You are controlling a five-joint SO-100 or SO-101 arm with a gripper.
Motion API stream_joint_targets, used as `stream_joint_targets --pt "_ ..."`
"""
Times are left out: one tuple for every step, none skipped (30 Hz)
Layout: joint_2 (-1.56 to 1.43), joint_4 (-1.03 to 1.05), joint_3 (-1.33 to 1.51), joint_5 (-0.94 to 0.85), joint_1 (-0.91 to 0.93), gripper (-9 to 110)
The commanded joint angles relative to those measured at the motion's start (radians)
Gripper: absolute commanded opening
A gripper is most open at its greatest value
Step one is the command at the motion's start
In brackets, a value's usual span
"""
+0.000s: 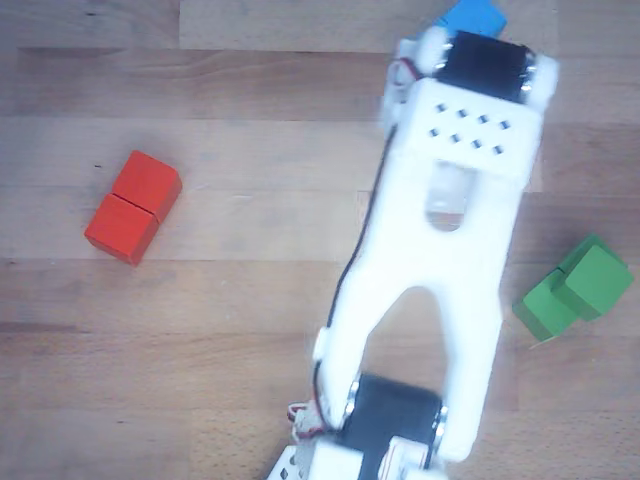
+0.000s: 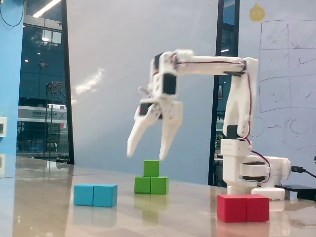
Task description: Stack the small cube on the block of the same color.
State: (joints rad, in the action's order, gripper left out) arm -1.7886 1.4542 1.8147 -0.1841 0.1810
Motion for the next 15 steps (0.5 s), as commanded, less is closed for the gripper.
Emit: stream_joint_targets --pt "-0.219 -0.100 0.101 0.017 -0.083 27" --pt "-0.256 -0.143 0.152 0.017 -0.095 25" --pt "-0.296 -0.187 0.204 0.017 -0.104 23" --pt "-0.336 -0.235 0.261 0.017 -0.109 21" --pt "-0.379 -0.282 0.318 0.017 -0.110 19" --pt "-0.423 -0.327 0.376 0.015 -0.110 17" --pt "-0.468 -0.367 0.433 0.015 -0.110 15" --pt "-0.514 -0.399 0.485 0.015 -0.110 13" --pt "-0.558 -0.430 0.540 0.015 -0.110 11" --pt "-0.604 -0.457 0.594 0.014 -0.110 9" --pt "-0.650 -0.480 0.644 0.014 -0.110 8" --pt "-0.696 -0.499 0.693 0.014 -0.110 6" --pt "-0.744 -0.512 0.742 0.014 -0.114 5" --pt "-0.790 -0.522 0.790 0.014 -0.117 4" --pt "-0.833 -0.525 0.836 0.014 -0.118 3"
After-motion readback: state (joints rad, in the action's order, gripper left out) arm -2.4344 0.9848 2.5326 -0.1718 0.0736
